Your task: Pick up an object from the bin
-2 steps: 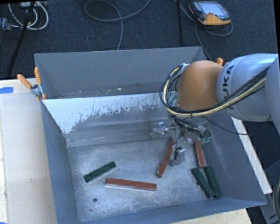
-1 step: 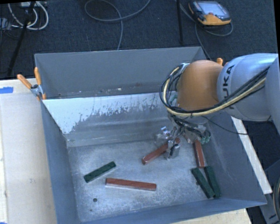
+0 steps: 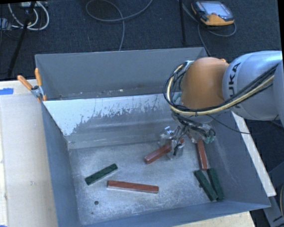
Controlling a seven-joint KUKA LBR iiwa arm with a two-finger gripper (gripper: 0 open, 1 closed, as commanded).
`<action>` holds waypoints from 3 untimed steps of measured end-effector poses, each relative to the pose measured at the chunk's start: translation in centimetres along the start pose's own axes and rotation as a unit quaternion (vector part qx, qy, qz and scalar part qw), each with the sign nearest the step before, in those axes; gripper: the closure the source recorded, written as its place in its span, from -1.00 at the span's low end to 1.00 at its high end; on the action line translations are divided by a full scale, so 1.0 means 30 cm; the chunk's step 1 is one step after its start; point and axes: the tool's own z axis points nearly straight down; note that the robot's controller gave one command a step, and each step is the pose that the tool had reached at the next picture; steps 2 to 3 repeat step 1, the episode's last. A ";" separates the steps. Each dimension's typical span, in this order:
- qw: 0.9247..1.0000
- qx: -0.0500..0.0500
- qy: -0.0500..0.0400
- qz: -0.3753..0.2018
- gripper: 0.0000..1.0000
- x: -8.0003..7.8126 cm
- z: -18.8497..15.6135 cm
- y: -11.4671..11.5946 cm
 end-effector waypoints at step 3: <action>1.000 0.000 -0.001 0.000 1.00 -0.003 -0.085 0.000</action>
Offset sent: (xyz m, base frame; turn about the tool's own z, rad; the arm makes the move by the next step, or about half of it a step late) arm -0.0002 0.0001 0.0244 0.0000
